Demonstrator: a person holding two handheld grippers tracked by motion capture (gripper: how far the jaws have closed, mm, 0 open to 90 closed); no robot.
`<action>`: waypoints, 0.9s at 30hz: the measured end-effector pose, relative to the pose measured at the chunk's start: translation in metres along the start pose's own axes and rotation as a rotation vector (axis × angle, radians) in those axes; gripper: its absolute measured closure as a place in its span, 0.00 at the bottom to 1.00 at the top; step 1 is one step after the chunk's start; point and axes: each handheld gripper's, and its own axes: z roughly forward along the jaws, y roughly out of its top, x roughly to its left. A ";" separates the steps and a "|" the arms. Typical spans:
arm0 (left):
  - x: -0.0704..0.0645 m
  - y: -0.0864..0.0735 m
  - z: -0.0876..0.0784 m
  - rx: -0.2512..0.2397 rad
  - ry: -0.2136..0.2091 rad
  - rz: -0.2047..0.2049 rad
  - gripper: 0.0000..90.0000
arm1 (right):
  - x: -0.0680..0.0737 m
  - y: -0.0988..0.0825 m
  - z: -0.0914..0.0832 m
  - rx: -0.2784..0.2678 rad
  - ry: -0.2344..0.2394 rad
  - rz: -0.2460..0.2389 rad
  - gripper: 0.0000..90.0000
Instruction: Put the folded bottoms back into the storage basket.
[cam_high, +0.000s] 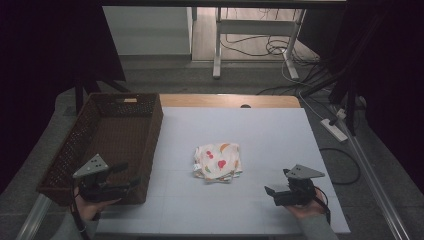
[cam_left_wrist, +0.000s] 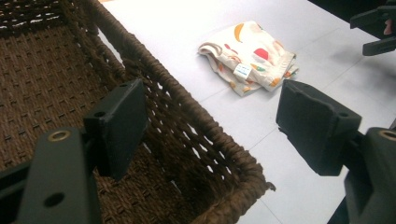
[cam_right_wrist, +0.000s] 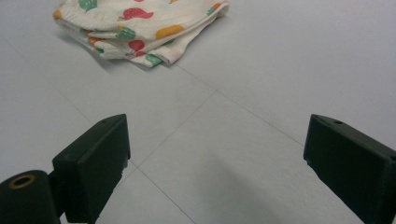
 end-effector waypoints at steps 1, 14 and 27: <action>-0.001 0.001 0.000 0.000 -0.002 0.001 0.27 | 0.000 0.000 0.000 0.002 -0.001 0.000 0.08; -0.003 0.007 0.006 0.002 -0.007 -0.006 0.27 | 0.001 0.000 0.002 0.007 0.004 -0.002 0.08; -0.010 0.020 0.012 0.005 -0.013 0.020 0.27 | 0.001 -0.001 0.002 0.014 0.006 0.002 0.09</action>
